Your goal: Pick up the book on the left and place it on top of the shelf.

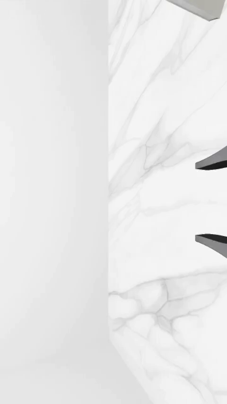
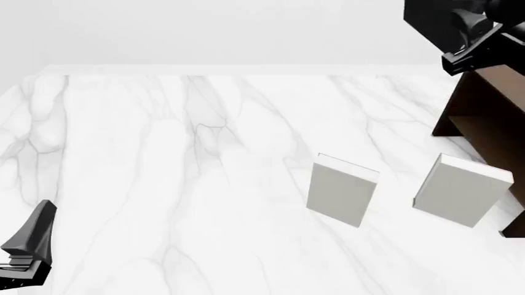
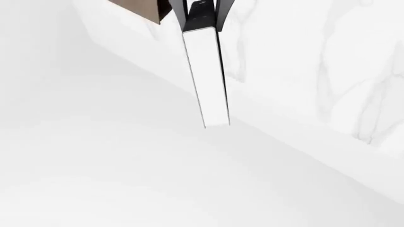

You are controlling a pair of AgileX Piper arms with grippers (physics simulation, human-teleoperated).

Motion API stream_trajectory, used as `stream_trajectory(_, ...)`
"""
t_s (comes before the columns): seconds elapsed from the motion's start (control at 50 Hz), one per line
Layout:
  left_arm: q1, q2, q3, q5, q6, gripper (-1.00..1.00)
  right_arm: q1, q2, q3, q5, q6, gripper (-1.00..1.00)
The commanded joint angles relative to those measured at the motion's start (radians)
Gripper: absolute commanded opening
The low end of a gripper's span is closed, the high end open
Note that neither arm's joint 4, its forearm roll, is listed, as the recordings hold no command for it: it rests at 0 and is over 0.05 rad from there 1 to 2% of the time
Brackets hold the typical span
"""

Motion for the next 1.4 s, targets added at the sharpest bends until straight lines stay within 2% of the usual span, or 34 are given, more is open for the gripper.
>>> stream_trajectory(0.02, 0.0, 0.0, 0.0, 0.0, 0.0, 1.0, -0.064, -0.031, -0.004, -0.005, -0.029, -1.0)
stream_trajectory(0.2, 0.0, 0.0, 0.0, 0.0, 0.0, 1.0, -0.108, -0.063, -0.011, 0.02, -0.058, -1.0)
stream_trajectory(0.9, 0.0, 0.0, 0.0, 0.0, 0.0, 1.0, -0.231, -0.046, -0.019, 0.0, -0.158, -1.0)
stream_trajectory(1.4, 0.0, 0.0, 0.0, 0.0, 0.0, 1.0, -0.315, -0.005, -0.009, -0.051, -0.216, -1.0)
